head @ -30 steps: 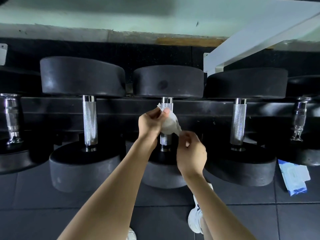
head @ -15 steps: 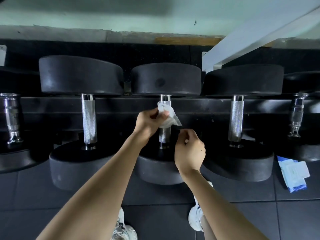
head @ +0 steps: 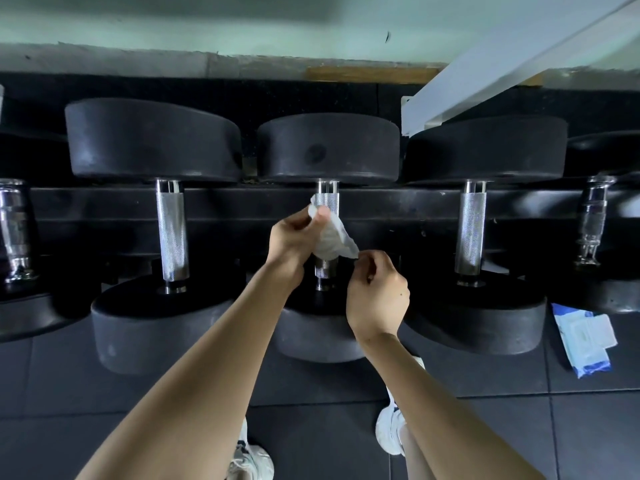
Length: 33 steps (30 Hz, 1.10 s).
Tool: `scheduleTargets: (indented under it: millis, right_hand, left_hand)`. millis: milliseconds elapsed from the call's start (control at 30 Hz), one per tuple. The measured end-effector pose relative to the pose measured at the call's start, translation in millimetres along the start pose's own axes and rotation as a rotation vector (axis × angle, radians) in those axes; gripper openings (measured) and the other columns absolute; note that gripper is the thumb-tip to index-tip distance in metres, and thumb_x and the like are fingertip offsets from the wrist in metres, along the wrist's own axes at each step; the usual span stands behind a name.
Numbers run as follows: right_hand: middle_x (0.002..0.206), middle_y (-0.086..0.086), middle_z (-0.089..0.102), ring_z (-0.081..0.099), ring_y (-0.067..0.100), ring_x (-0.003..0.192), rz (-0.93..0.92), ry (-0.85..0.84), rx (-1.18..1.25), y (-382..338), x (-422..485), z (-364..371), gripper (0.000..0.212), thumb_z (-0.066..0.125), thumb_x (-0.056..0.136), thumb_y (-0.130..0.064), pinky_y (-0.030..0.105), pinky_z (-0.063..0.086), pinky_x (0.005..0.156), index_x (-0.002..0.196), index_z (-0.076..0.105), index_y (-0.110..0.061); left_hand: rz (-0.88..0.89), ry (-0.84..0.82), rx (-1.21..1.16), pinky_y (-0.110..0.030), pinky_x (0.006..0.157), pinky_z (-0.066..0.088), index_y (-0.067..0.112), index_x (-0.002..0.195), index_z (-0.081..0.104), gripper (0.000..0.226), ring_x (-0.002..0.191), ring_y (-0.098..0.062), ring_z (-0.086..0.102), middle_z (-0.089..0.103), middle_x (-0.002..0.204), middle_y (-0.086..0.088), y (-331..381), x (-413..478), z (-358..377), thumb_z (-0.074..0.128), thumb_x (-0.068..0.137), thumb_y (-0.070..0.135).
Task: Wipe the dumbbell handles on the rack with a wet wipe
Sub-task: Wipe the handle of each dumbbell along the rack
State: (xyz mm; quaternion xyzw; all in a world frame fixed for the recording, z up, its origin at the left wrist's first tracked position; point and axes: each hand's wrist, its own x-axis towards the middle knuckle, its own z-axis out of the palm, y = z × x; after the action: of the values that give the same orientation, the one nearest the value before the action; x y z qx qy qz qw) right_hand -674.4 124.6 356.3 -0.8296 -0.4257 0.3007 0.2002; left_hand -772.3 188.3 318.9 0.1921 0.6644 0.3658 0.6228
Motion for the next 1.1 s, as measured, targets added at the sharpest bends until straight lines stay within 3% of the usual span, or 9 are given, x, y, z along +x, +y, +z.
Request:
scheduleTargets:
  millis: [133, 400, 600, 733, 833, 967, 1033, 1100]
  right_hand:
    - [0.081, 0.008, 0.072, 0.064, 0.033, 0.076, -0.005, 0.024, 0.01, -1, -1, 3, 0.019, 0.049, 0.091, -0.011, 0.031, 0.039, 0.061, 0.096, 0.067, -0.013]
    - [0.08, 0.009, 0.07, 0.062, 0.034, 0.074, -0.027, 0.0, -0.01, -1, 0, 2, 0.019, 0.047, 0.09, -0.01, 0.036, 0.046, 0.064, 0.093, 0.066, -0.012]
    - [0.079, 0.006, 0.069, 0.062, 0.031, 0.073, -0.01, -0.031, -0.021, -2, 1, 1, 0.022, 0.043, 0.091, -0.009, 0.037, 0.048, 0.067, 0.093, 0.065, -0.013]
    - [0.081, 0.007, 0.071, 0.062, 0.03, 0.075, -0.003, 0.031, 0.012, -2, -2, 1, 0.023, 0.046, 0.089, -0.006, 0.032, 0.042, 0.064, 0.096, 0.068, -0.013]
    - [0.084, 0.006, 0.072, 0.064, 0.029, 0.076, 0.001, 0.072, 0.036, -2, -3, 4, 0.024, 0.048, 0.088, -0.005, 0.034, 0.047, 0.066, 0.097, 0.068, -0.013]
    - [0.086, 0.006, 0.072, 0.064, 0.029, 0.078, 0.007, 0.067, 0.018, -1, -3, 3, 0.024, 0.048, 0.088, -0.005, 0.034, 0.047, 0.067, 0.099, 0.068, -0.013]
    - [0.084, 0.007, 0.072, 0.064, 0.031, 0.078, 0.003, 0.077, 0.014, -1, -3, 3, 0.023, 0.049, 0.087, -0.005, 0.034, 0.046, 0.065, 0.096, 0.068, -0.012]
    - [0.083, 0.007, 0.072, 0.064, 0.032, 0.077, 0.005, 0.074, 0.01, -2, -3, 4, 0.022, 0.049, 0.086, -0.004, 0.034, 0.046, 0.065, 0.095, 0.068, -0.012]
  left_hand:
    - [-0.031, -0.068, -0.079, -0.029, 0.073, 0.054, 0.006, 0.085, 0.065, 0.03, 0.079, -0.022, 0.064, 0.066, 0.086, -0.012, 14, 23, -2, 0.059, 0.09, 0.036]
    - [-0.018, -0.426, -0.003, -0.03, 0.074, 0.054, -0.001, 0.105, 0.055, 0.051, 0.085, -0.026, 0.066, 0.065, 0.094, -0.018, 6, 28, -15, 0.048, 0.091, 0.048]
    - [0.029, -0.274, 0.189, -0.021, 0.066, 0.056, 0.012, 0.087, 0.063, 0.019, 0.07, -0.006, 0.066, 0.065, 0.079, -0.001, 3, 7, -17, 0.058, 0.093, 0.029]
    - [0.106, -0.189, 0.323, -0.006, 0.051, 0.04, 0.02, 0.064, 0.056, 0.027, 0.048, 0.008, 0.054, 0.057, 0.053, 0.015, -9, -9, -19, 0.064, 0.09, 0.02]
    - [0.08, -0.187, 0.399, -0.008, 0.05, 0.037, 0.021, 0.06, 0.053, 0.031, 0.047, 0.006, 0.049, 0.052, 0.049, 0.014, -14, -14, -21, 0.068, 0.087, 0.022]
    - [0.107, -0.2, 0.796, -0.025, 0.06, 0.041, 0.025, 0.056, 0.052, 0.034, 0.059, -0.01, 0.051, 0.053, 0.058, 0.007, -17, -13, -27, 0.072, 0.08, 0.037]
    - [0.156, -0.18, 1.0, -0.024, 0.054, 0.037, 0.025, 0.054, 0.048, 0.038, 0.056, -0.011, 0.049, 0.051, 0.057, 0.008, -12, -18, -25, 0.07, 0.081, 0.042]
    - [0.202, -0.127, 1.058, -0.026, 0.053, 0.034, 0.024, 0.054, 0.047, 0.039, 0.058, -0.013, 0.049, 0.052, 0.058, 0.007, -10, -23, -22, 0.069, 0.082, 0.042]
